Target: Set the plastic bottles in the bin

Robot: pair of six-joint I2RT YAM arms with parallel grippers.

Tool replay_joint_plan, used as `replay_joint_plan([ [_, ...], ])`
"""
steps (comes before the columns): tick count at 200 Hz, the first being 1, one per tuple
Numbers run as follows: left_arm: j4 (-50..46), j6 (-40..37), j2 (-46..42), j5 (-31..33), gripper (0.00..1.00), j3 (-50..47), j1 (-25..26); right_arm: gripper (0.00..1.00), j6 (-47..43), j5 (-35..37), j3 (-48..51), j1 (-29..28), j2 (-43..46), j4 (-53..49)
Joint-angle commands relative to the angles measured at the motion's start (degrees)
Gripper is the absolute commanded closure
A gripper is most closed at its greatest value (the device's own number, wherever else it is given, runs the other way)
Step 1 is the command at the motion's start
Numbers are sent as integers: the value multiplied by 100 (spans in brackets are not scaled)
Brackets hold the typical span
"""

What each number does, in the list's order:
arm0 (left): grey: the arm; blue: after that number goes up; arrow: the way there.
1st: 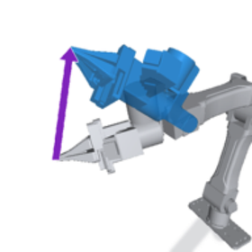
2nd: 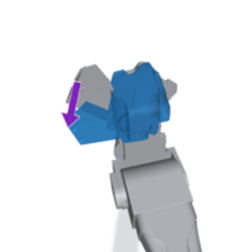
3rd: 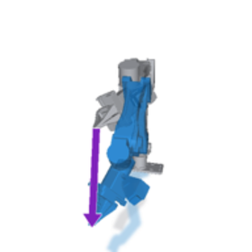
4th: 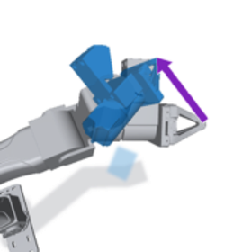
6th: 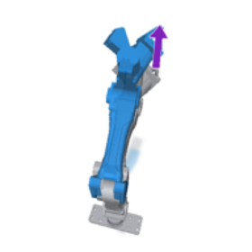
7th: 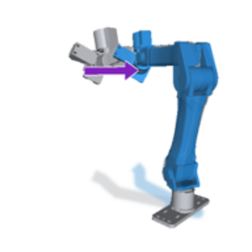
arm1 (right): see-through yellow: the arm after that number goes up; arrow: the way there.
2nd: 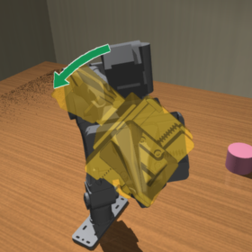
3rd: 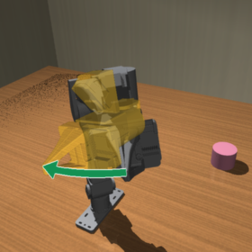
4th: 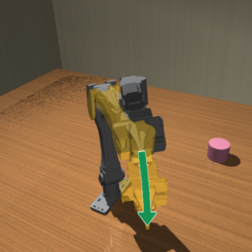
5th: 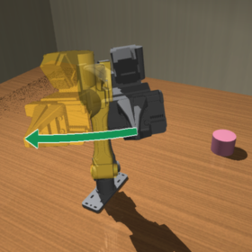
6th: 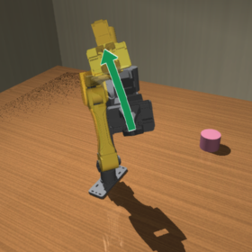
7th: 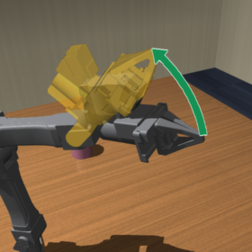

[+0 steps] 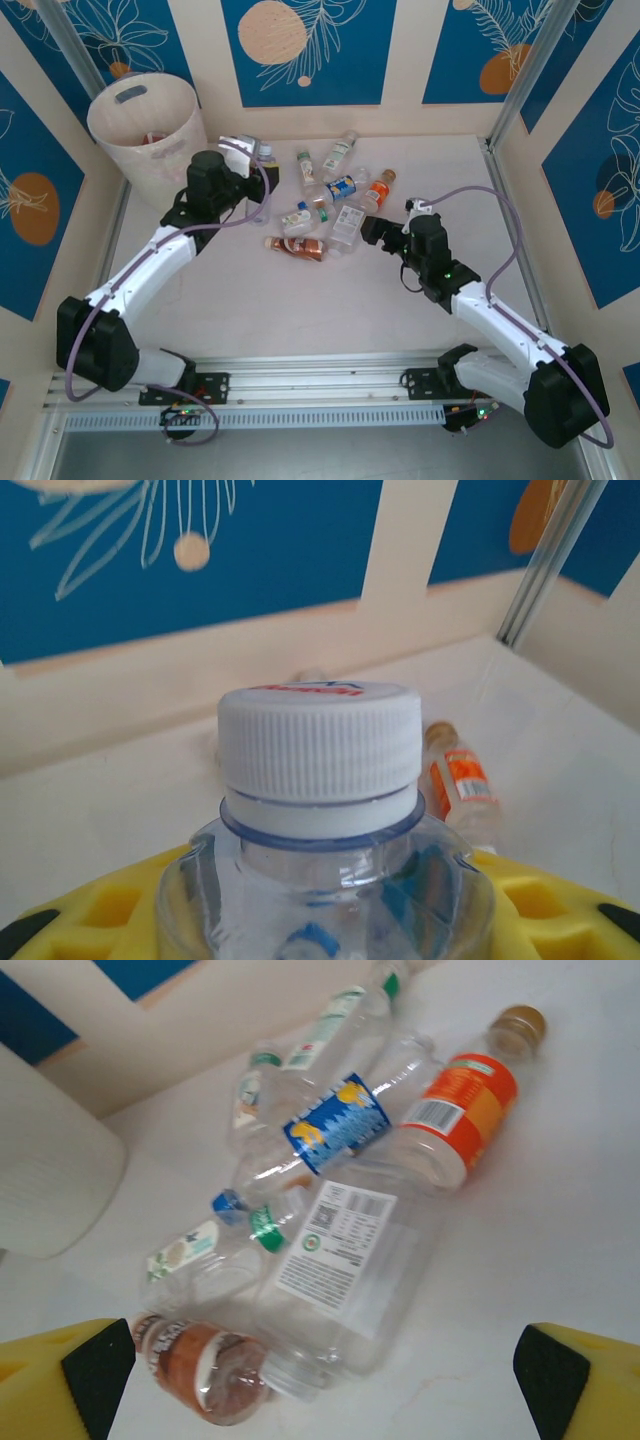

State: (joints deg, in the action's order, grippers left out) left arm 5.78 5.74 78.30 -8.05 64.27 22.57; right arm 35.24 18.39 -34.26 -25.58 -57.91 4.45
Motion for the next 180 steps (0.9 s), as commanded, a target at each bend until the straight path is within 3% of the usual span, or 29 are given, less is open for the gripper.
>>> replay_joint_plan([
  [1, 977, 101, -231, 298, 100, -57, 2, 0, -176, -208, 86, 18, 146, 390],
  [46, 1428, 77, -365, 1998, 100, 704, -230, 0, -71, -158, 118, 27, 51, 525],
  [72, 1942, 425, -412, 2939, 100, 957, -728, 0, -42, -198, 73, 18, -17, 518],
  [108, 2259, 678, -37, 3332, 100, 1560, -1796, 1, 8, -196, 78, 23, -45, 497],
  [141, 2191, 689, 842, 3153, 100, 2532, -2482, 0, 70, -196, 65, 14, -45, 476],
  [180, 450, 1313, 1892, 3101, 100, 3850, -2809, 0, 169, -155, 66, -7, -30, 403],
])
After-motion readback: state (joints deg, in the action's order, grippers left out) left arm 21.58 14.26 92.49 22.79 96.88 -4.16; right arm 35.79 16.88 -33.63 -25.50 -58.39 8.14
